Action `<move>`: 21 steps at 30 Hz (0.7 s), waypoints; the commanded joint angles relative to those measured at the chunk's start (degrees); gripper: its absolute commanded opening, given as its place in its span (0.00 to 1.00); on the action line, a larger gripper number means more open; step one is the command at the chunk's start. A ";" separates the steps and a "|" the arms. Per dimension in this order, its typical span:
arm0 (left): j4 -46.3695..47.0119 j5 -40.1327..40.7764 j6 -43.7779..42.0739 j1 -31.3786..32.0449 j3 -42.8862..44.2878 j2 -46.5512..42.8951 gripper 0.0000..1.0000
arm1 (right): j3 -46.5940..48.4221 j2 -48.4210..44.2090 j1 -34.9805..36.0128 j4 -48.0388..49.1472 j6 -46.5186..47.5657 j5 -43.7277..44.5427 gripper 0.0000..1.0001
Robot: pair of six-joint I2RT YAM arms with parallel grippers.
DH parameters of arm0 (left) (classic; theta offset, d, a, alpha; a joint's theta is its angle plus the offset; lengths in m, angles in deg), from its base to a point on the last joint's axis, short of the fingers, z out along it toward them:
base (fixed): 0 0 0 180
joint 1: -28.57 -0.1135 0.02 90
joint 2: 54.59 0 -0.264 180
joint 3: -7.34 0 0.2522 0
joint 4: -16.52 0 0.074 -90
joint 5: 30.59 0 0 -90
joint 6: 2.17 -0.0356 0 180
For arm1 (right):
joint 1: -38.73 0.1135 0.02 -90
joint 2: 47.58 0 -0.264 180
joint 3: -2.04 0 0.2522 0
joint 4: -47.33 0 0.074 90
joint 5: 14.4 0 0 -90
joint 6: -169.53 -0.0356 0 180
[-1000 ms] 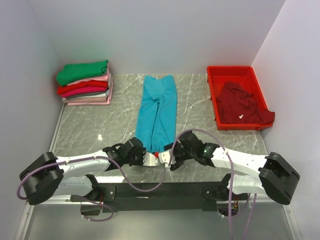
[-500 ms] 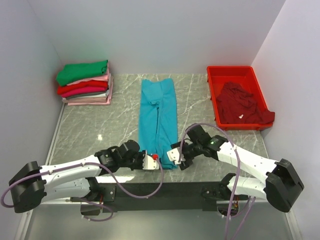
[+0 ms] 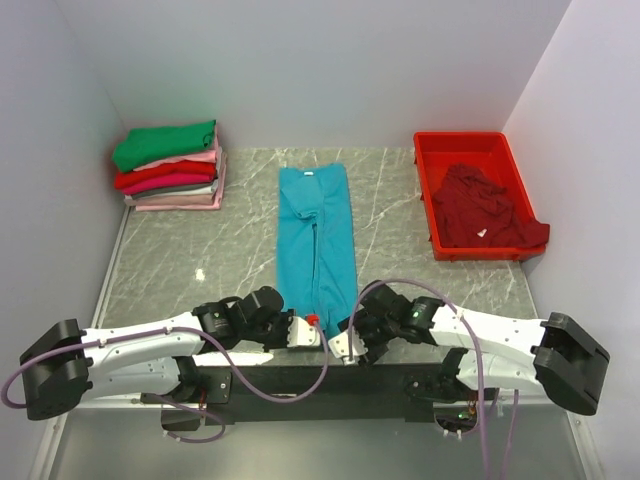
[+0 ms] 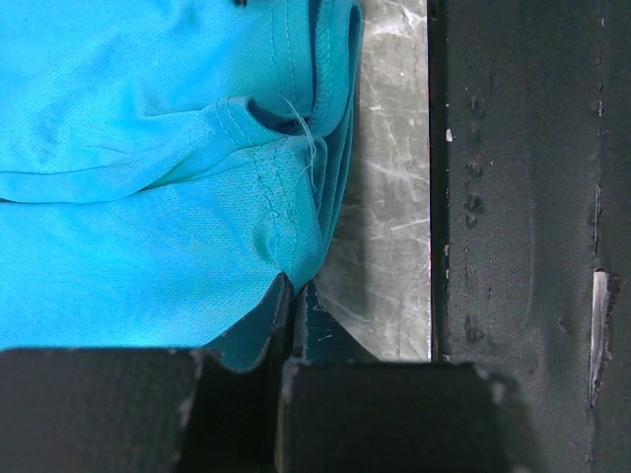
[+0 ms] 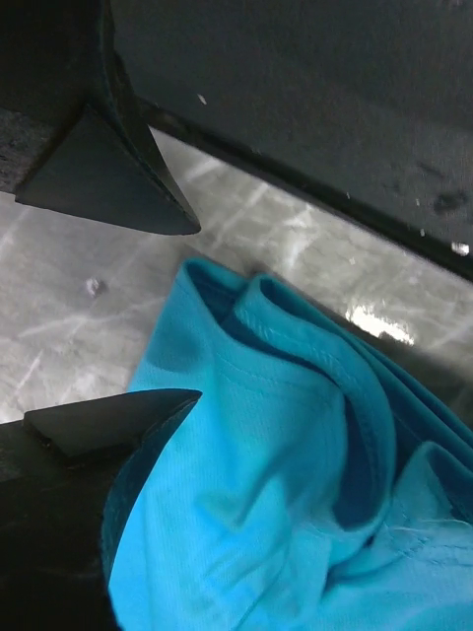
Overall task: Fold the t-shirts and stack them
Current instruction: Fold the tshirt
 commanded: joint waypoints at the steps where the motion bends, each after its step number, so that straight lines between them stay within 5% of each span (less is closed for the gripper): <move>1: 2.19 -1.71 1.39 0.43 -0.18 -0.27 0.00 | -1.16 0.30 4.39 8.66 -2.89 6.94 0.70; 11: 2.72 -1.62 1.74 0.43 -0.71 -1.76 0.00 | -0.90 5.57 10.47 13.68 -4.66 12.83 0.68; 14: 3.15 -1.71 1.74 0.43 -0.88 -1.59 0.00 | -0.99 6.28 10.92 12.80 -4.22 13.63 0.58; 21: 3.07 -2.15 1.56 0.43 -1.15 -1.77 0.00 | -0.72 6.37 10.92 8.32 -3.78 12.93 0.10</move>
